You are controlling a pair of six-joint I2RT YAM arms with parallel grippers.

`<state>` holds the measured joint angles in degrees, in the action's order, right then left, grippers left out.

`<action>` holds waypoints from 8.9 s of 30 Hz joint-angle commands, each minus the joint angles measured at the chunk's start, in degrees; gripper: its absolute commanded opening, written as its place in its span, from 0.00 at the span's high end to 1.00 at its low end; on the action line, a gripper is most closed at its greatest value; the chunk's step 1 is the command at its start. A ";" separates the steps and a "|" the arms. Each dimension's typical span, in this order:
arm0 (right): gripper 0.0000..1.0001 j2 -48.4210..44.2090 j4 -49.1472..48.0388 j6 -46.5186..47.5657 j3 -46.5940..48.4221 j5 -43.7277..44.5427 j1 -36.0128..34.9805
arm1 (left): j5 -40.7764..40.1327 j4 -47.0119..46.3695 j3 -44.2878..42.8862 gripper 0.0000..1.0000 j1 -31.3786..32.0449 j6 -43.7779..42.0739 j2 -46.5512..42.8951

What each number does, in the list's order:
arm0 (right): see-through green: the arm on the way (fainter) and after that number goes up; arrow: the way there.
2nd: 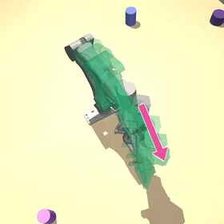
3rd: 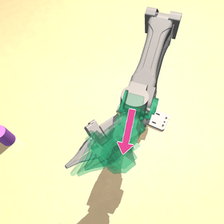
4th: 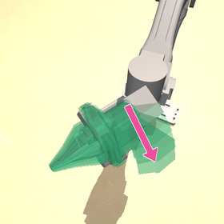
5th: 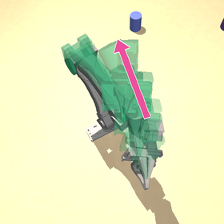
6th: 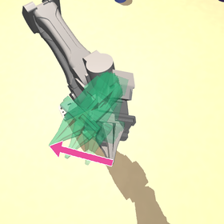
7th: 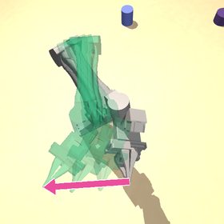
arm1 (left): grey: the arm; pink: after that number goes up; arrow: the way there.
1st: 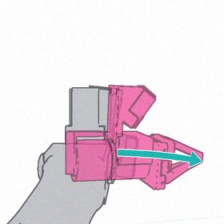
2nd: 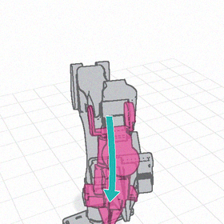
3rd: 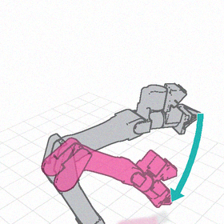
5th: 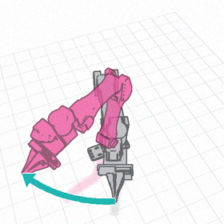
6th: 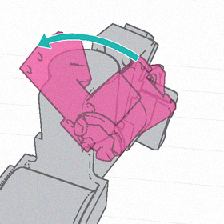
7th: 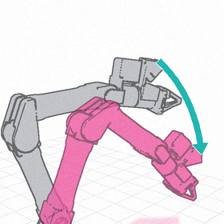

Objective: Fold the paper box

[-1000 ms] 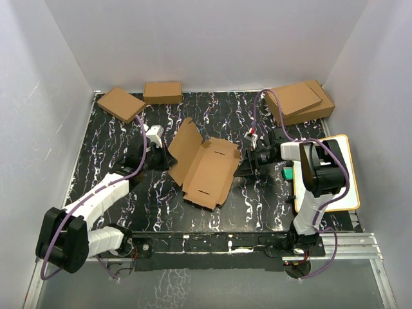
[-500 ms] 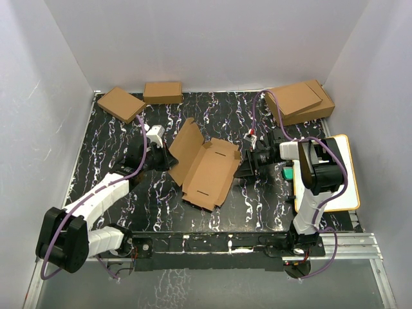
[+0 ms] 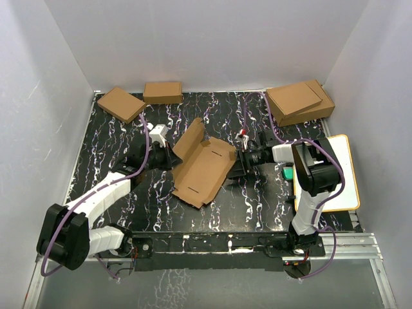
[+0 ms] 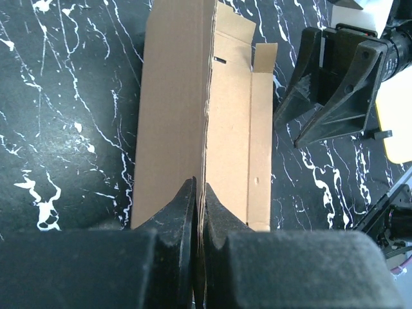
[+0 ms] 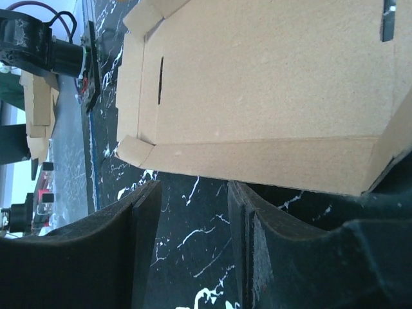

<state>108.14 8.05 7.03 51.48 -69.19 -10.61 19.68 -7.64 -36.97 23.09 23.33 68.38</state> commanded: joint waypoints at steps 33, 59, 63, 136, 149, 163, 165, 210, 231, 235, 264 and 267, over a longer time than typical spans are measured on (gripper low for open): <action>0.49 -1.50 -19.53 -13.06 -0.16 6.62 -7.17 | 4.94 -0.98 -2.82 1.00 2.57 0.92 3.78; 0.63 0.57 -24.88 -26.44 0.70 10.34 -10.50 | 6.59 -2.06 -3.01 1.00 2.57 1.09 5.34; 0.67 2.85 -21.57 -27.06 2.34 14.88 -10.74 | 7.31 -2.63 -3.06 1.00 2.57 1.19 5.37; 0.01 -14.86 39.55 43.32 25.16 -0.31 2.45 | 7.37 -5.26 -3.25 1.00 1.96 -2.63 -9.05; 0.01 -20.88 20.52 25.06 18.20 6.97 7.39 | 8.47 -8.81 -1.50 1.00 1.62 -0.48 -11.19; 0.01 -9.84 26.87 23.80 31.05 8.52 10.43 | 9.35 -1.78 -6.11 1.00 1.27 -6.91 -10.31; 0.01 -6.90 28.02 23.78 32.99 9.30 10.44 | 9.74 -0.79 -6.94 1.00 1.25 -8.00 -10.16; 0.92 -15.80 -18.62 -3.34 9.41 5.87 10.16 | 12.47 27.36 -31.24 1.00 1.17 -30.78 0.65; 0.92 -14.01 -66.41 -11.27 -11.64 14.84 5.44 | 17.63 23.66 -28.52 1.00 1.17 -29.18 2.81; 0.92 -14.12 -63.42 -7.88 -12.18 12.34 5.43 | 16.08 24.54 -27.95 1.00 1.09 -30.53 2.56; 0.77 -13.02 3.29 22.83 8.33 5.94 7.97 | 15.85 21.66 -24.97 1.00 0.81 -27.39 -0.87; 0.76 -12.66 4.01 22.82 8.78 5.51 8.06 | 15.82 21.36 -24.40 1.00 0.81 -27.13 -1.32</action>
<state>95.46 11.94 28.45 57.12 -61.04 -2.87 33.91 15.33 -61.93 24.08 -4.47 69.73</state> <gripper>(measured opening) 0.227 0.013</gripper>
